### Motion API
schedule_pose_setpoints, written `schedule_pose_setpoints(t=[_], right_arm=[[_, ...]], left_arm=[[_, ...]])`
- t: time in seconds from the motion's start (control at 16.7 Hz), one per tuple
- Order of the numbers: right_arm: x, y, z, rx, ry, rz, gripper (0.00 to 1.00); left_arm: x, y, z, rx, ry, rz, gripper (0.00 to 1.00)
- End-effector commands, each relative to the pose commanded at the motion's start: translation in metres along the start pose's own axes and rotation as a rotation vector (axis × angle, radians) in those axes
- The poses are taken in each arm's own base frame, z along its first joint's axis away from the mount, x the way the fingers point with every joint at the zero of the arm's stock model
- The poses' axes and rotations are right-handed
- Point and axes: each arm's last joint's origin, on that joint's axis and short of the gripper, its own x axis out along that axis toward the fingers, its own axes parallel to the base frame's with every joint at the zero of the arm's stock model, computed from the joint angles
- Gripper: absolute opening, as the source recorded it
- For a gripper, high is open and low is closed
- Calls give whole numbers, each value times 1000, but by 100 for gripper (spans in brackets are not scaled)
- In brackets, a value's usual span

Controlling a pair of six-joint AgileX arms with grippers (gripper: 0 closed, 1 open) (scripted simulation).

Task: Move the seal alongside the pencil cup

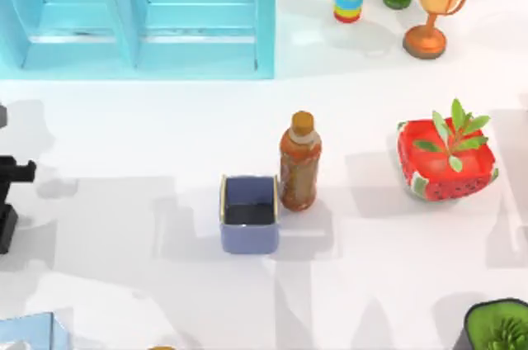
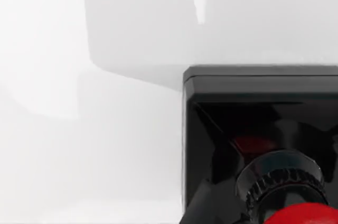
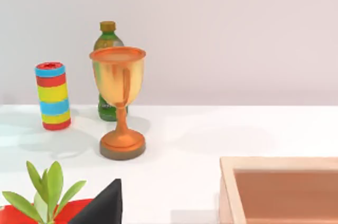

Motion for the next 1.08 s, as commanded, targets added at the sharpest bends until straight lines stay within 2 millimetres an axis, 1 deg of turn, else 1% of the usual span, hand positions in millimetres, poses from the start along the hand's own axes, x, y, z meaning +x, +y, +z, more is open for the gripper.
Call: schedule_pose_setpoints(t=[0.24,0.3,0.84,0.96,1.08], right_arm=[[0,0,0,0,0,0,100],[0,0,0,0,0,0,100],[0,0,0,0,0,0,100],[0,0,0,0,0,0,100],[0,0,0,0,0,0,100]], left_arm=[[0,0,0,0,0,0,2],[0,0,0,0,0,0,0],[-1,-1,0,3,-1,0,0],[-8,-11,6,3,2,-1,0],[-27,-32,15,3,1,0,0]])
